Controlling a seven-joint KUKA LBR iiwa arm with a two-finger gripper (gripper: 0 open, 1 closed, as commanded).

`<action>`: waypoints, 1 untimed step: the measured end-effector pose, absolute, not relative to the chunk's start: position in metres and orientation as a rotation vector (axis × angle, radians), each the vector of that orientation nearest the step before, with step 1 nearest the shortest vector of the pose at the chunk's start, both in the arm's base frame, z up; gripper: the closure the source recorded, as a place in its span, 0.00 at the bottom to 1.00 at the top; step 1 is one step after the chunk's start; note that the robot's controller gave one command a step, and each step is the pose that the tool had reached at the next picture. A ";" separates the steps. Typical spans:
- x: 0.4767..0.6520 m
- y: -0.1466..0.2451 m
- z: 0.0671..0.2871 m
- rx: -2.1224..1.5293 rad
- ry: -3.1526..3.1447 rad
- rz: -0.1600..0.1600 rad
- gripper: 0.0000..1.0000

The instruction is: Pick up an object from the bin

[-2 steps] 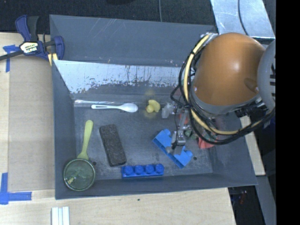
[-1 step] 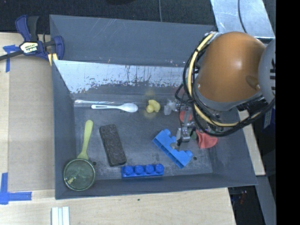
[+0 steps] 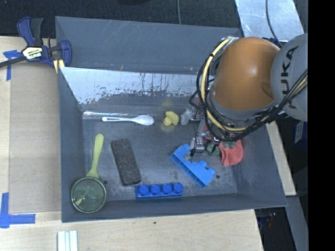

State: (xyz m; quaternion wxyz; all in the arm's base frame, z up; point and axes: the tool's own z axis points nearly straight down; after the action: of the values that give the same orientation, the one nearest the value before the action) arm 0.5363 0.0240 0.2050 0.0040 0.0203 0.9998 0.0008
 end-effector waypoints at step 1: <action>0.548 0.026 0.167 -0.108 3.134 0.000 0.00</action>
Offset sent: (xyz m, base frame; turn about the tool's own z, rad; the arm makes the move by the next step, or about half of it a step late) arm 0.0095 -0.0303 -0.1191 -0.0797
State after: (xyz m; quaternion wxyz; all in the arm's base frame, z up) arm 0.5481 0.0256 0.1670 0.0028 -0.0344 0.9994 0.0002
